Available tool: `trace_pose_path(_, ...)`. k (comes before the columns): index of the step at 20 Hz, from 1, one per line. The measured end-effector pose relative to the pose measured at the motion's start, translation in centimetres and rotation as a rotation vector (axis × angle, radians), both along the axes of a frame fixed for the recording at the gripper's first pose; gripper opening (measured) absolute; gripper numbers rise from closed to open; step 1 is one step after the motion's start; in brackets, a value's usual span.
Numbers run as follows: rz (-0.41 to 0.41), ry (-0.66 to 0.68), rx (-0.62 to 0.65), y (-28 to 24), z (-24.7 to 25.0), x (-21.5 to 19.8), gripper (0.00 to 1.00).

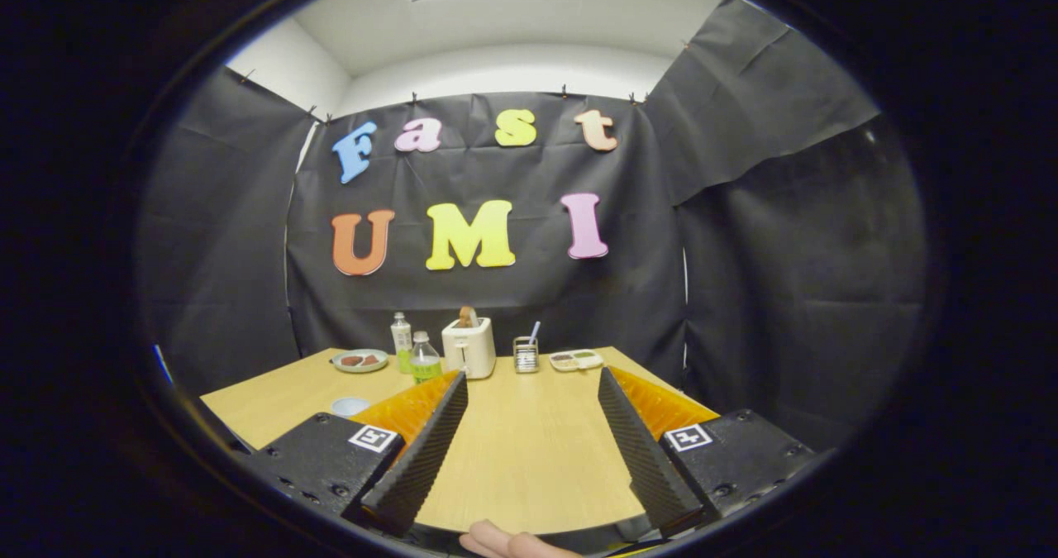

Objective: Take the bottle from table, then pour the juice into the cup, finally place the bottle on the coaster

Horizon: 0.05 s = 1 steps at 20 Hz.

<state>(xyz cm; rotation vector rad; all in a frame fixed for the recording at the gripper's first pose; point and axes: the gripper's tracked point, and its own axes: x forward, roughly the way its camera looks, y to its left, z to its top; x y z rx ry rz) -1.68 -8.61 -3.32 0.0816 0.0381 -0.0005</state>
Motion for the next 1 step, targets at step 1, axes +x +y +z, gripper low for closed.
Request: trace_pose_path(1, -0.003, 0.004, -0.003, -0.21, 0.0, -0.1, 1.0)
